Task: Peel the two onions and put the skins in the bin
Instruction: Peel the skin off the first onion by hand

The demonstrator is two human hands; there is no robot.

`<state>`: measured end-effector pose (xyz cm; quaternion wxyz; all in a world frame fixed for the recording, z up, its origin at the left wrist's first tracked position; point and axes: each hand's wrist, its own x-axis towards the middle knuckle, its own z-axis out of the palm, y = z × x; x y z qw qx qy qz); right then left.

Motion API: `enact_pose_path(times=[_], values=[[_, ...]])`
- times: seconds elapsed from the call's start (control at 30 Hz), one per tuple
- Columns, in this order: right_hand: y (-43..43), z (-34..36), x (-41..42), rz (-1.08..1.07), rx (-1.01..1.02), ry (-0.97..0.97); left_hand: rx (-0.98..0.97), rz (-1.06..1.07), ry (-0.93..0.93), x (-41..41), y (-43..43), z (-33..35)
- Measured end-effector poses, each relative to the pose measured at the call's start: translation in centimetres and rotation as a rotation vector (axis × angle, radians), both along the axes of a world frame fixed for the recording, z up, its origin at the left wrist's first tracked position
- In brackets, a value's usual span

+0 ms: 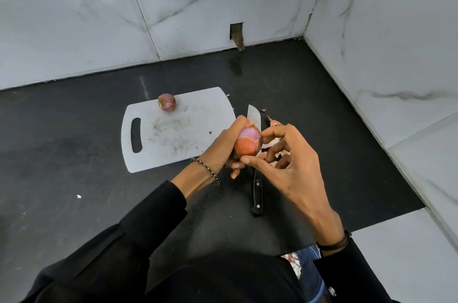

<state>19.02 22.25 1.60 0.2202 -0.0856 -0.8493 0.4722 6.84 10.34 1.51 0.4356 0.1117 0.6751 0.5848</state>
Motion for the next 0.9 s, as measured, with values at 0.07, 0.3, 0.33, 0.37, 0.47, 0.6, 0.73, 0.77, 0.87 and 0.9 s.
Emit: enact_pose_path(times=[0.07,0.3,0.33,0.37,0.47,0.6,0.73,0.77,0.87,0.9], values=[[0.1,-0.1,0.1,0.024,0.043,0.016,0.009,-0.006,-0.021,-0.1,-0.2,0.0],[0.3,-0.4,-0.1,0.033,0.077,-0.003,-0.016,-0.059,-0.129,0.4,-0.4,1.0],[0.3,-0.4,-0.2,0.037,0.086,0.000,-0.055,-0.060,-0.102,0.5,-0.3,1.2],[0.3,-0.4,-0.2,0.051,0.105,0.000,-0.099,-0.057,-0.062,0.7,-0.2,1.4],[0.5,-0.2,0.0,0.108,0.104,-0.062,-0.159,-0.051,0.028,1.5,0.2,2.2],[0.1,-0.1,0.4,0.035,-0.024,-0.072,-0.127,0.033,-0.005,1.7,0.4,2.6],[-0.9,0.1,0.6,-0.097,-0.163,0.015,0.048,0.122,-0.102,1.9,0.2,2.0],[-1.2,0.2,0.5,-0.120,-0.201,0.030,0.099,0.161,-0.112,2.4,0.1,1.9],[-2.7,0.5,0.2,-0.167,-0.251,0.046,0.256,0.254,-0.195,3.9,0.2,1.6],[-3.2,0.5,0.1,-0.181,-0.254,0.042,0.270,0.307,-0.192,4.2,0.3,1.7]])
